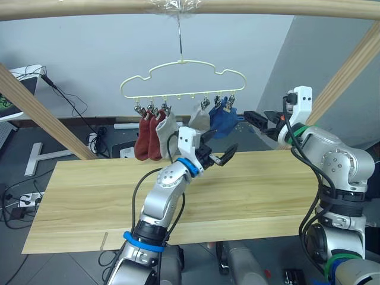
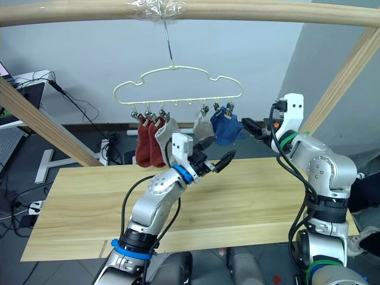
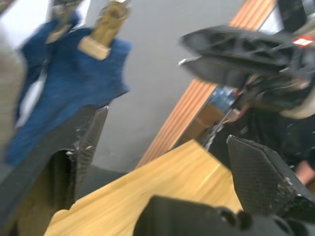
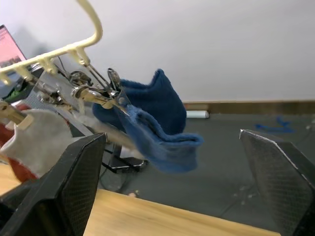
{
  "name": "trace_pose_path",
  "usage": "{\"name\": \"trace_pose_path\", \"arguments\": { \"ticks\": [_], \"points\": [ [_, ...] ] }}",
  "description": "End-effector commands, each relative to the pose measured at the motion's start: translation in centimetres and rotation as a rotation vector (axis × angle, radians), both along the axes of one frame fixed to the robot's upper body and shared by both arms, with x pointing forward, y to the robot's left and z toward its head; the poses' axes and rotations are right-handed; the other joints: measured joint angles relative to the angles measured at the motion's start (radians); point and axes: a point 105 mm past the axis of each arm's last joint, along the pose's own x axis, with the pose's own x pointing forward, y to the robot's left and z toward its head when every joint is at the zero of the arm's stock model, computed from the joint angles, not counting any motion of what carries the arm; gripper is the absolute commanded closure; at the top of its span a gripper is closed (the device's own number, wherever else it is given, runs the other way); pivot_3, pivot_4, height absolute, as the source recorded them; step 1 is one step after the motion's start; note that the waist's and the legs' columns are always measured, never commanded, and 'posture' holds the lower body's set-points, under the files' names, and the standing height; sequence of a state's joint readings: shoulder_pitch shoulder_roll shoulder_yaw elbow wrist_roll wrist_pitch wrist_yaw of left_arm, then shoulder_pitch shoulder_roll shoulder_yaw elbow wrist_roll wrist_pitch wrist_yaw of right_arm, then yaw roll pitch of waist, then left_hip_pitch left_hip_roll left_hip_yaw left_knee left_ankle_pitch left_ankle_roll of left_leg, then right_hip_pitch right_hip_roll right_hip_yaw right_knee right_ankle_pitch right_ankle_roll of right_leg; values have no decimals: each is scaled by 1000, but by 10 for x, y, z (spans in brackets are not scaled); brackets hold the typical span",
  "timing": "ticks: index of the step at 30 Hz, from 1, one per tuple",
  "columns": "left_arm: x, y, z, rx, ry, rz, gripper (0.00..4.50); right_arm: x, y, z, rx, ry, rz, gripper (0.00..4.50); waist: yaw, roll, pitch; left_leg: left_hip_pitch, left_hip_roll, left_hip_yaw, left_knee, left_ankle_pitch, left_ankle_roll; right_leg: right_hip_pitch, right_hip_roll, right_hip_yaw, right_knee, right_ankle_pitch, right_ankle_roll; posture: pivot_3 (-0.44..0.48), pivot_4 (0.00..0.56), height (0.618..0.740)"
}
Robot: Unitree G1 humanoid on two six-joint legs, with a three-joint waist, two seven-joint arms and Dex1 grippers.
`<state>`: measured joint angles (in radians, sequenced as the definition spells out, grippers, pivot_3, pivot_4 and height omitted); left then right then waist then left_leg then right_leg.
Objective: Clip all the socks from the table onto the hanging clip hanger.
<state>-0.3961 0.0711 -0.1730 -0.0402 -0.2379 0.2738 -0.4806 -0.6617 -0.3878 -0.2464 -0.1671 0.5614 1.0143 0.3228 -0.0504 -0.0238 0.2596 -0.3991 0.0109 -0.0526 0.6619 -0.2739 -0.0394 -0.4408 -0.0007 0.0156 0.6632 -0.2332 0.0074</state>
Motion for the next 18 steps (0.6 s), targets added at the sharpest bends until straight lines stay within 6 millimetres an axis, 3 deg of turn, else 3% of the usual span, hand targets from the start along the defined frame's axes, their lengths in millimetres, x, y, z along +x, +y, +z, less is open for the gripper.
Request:
{"name": "trace_pose_path", "arguments": {
  "ticks": [1,5,9,13,18],
  "points": [
    [-2,68,11,39,-24,90,7,-21,-9,13,-170,-160,79,0,-1,0,0,0,1,0,0,0,0,0,0,0,0,-1,2,-45,251,740],
    [-13,153,8,170,74,216,7,-42,-20,9,-315,-240,210,0,-7,1,2,1,3,0,-1,0,0,-1,0,0,-1,-2,4,-17,252,740],
    [-31,219,5,338,140,353,7,-57,-35,2,-390,-257,279,0,0,1,2,1,2,0,0,0,0,0,0,-1,-1,-3,4,18,247,740],
    [-52,265,8,426,167,429,7,-70,-52,-4,-434,-237,326,0,19,1,2,1,1,2,0,0,0,0,-1,0,-3,-3,5,39,235,740],
    [-66,284,11,459,182,444,7,-73,-64,-6,-436,-221,327,0,26,1,2,1,2,1,0,0,0,0,-4,0,-3,-3,5,53,223,740]
  ]
}}
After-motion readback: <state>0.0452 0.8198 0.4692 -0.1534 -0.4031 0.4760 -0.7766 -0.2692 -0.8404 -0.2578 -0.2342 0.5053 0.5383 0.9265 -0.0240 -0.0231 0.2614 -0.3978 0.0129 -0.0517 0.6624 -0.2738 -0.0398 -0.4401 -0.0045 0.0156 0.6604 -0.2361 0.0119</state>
